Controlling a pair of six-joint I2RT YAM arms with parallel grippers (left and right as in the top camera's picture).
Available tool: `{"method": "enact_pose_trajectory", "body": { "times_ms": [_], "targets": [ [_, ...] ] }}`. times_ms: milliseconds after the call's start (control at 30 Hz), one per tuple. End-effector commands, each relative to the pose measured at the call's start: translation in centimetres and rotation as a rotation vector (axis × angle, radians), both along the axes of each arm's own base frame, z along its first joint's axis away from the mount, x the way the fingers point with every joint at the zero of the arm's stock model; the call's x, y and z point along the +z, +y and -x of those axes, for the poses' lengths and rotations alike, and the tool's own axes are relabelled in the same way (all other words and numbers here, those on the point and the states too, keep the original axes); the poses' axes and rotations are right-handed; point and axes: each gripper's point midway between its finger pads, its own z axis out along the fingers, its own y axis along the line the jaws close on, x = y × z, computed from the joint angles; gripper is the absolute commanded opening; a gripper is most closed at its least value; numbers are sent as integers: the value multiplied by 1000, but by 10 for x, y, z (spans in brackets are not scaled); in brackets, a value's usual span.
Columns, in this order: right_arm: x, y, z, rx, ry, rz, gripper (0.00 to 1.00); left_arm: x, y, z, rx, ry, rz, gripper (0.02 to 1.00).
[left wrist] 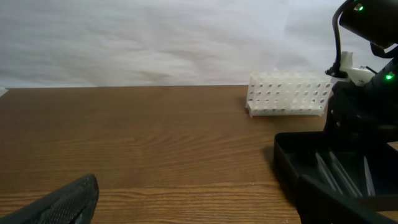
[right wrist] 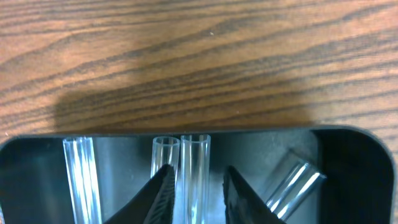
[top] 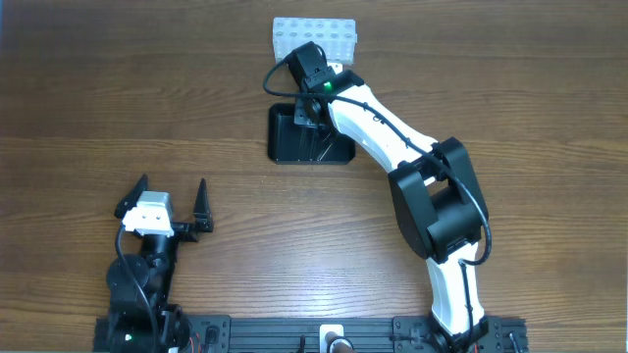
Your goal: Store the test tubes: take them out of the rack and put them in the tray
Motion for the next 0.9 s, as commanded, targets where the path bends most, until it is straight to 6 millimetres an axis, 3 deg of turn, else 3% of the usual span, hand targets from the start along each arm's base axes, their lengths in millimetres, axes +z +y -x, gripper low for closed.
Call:
{"method": "enact_pose_trajectory", "body": {
  "times_ms": [33,133,200,333,433,600,733,900],
  "targets": [
    [2,-1,-3,1,-8,-5,402,-2,-1,0,-6,-1,-7,1000],
    [26,0,-6,42,-55,-11,474,-2,-1,0,-6,-1,-7,1000],
    [53,0,-8,71,-110,-20,527,-2,-1,0,-6,-1,-7,1000],
    [128,-17,-14,112,-281,8,693,-2,-1,0,-6,-1,-7,998],
    [191,-42,-16,137,-436,59,761,-2,-1,0,-6,-1,-7,1000],
    [273,-99,-14,84,-667,145,855,-2,-1,0,-6,-1,-7,1000],
    [303,-135,7,81,-815,195,888,-2,-1,0,-6,-1,-7,1000],
    [302,-179,48,7,-967,237,991,-2,-1,0,-6,-1,-7,1000]
  ]
}}
